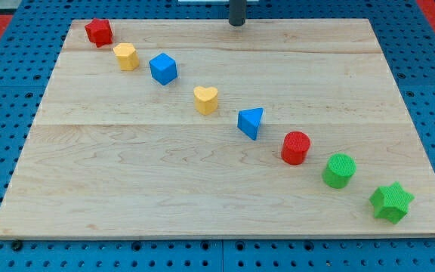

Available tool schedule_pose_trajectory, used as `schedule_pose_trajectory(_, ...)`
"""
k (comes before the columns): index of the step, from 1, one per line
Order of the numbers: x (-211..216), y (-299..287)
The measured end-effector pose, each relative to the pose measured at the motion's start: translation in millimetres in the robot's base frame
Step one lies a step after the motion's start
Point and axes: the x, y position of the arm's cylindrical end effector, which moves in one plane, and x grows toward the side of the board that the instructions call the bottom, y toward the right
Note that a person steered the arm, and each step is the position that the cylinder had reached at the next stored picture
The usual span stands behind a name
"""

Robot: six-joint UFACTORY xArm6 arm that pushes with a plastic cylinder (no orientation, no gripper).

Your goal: Separate the yellow hexagon from the red star

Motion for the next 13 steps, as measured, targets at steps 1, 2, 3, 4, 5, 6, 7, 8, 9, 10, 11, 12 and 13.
schedule_pose_trajectory(1, -1.3, -16.2)
schedule_pose_trajectory(2, 0.1, -40.6)
schedule_pose_trajectory(3, -1.3, -71.4)
schedule_pose_trajectory(4, -0.8, -86.0)
schedule_pose_trajectory(5, -1.7, -92.1)
schedule_pose_trajectory(6, -1.5, -117.7)
schedule_pose_trajectory(7, -1.7, -128.8)
schedule_pose_trajectory(8, -2.2, -167.6)
schedule_pose_trajectory(9, -1.6, -181.6)
schedule_pose_trajectory(10, -1.5, -239.2)
schedule_pose_trajectory(11, -1.8, -296.8)
schedule_pose_trajectory(12, 16.7, -279.2)
schedule_pose_trajectory(13, 56.3, -192.6)
